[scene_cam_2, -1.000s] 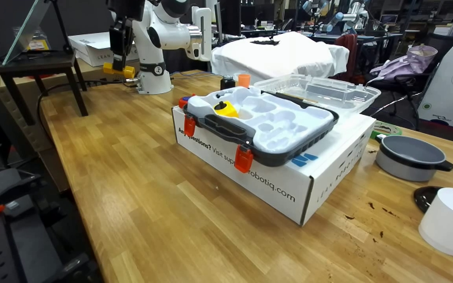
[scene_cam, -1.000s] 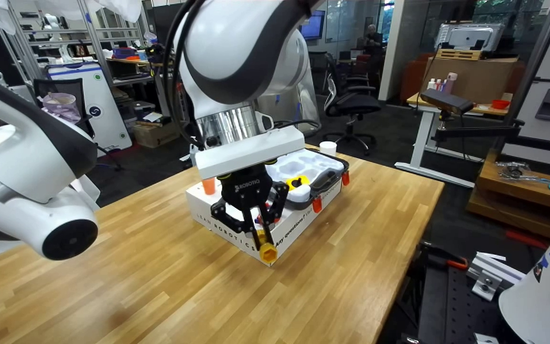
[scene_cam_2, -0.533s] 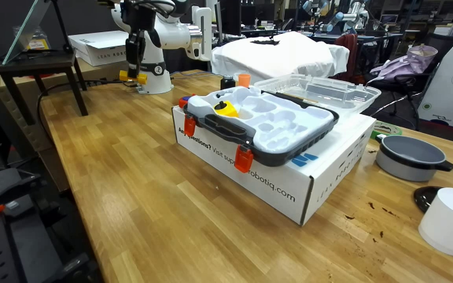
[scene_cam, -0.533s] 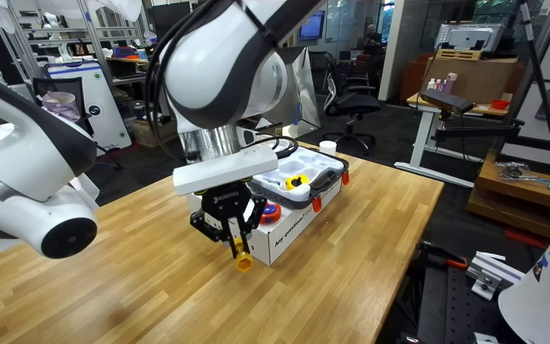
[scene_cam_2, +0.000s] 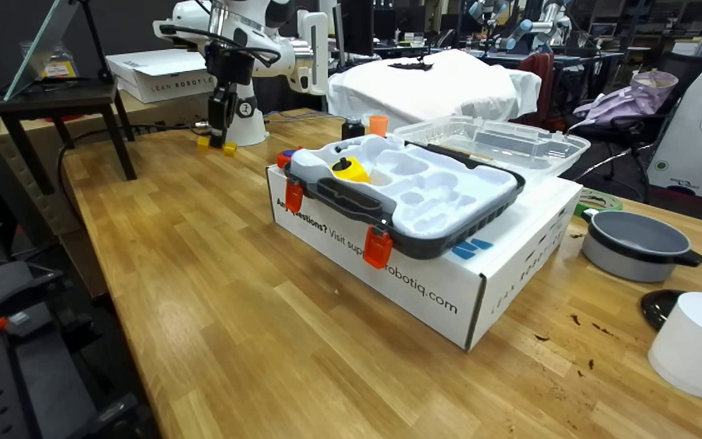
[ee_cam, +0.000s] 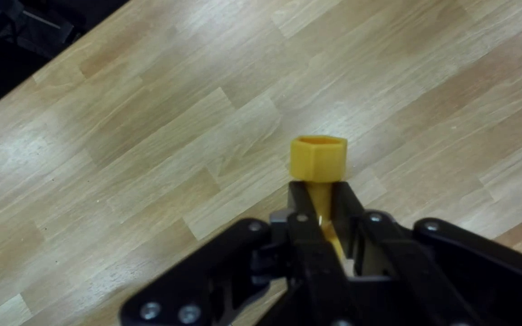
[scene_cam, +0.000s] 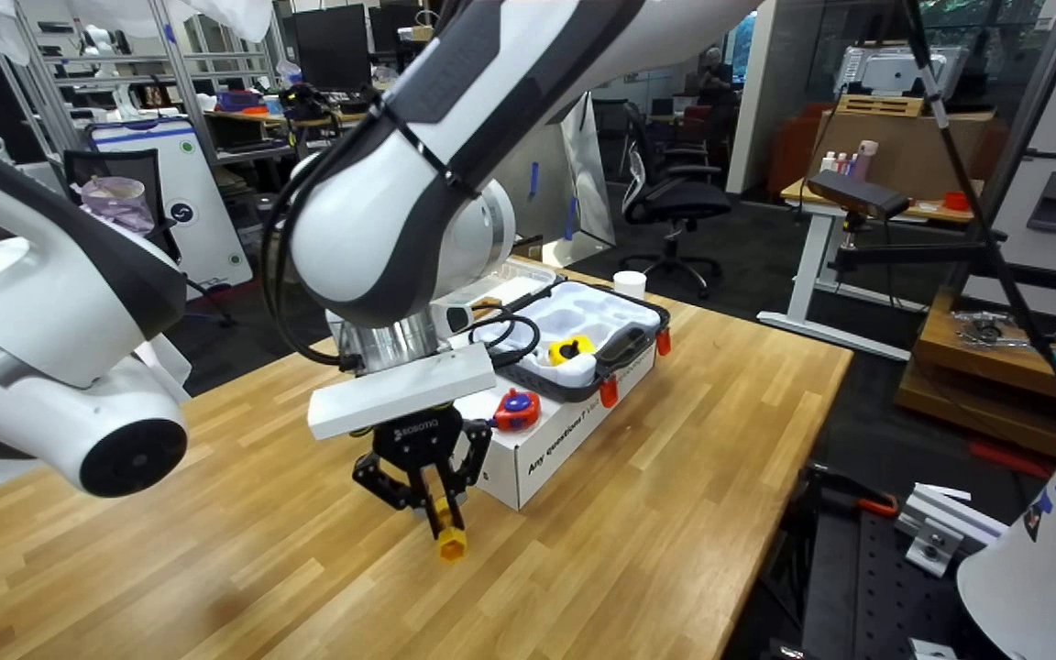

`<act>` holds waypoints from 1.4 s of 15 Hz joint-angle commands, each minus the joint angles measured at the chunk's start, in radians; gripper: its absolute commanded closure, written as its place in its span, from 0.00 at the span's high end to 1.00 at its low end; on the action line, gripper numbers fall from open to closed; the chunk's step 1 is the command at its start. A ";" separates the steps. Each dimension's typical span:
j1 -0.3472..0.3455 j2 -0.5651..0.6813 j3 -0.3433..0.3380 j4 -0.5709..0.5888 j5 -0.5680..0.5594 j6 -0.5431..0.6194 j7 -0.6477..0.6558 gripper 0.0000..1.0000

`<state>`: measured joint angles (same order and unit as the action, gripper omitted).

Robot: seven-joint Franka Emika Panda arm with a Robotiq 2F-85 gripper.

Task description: Remove the object from the tool box and put it on the table

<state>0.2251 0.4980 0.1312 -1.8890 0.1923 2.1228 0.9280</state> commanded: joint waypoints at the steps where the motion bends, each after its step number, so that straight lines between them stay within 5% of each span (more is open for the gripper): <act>1: 0.015 0.041 -0.014 0.034 0.025 -0.007 0.016 0.04; 11: 0.039 0.215 -0.035 0.155 0.013 -0.039 0.066 0.04; 21: 0.046 0.263 -0.055 0.211 0.007 -0.051 0.103 0.04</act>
<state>0.2562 0.7460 0.0960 -1.7107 0.2009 2.1099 1.0108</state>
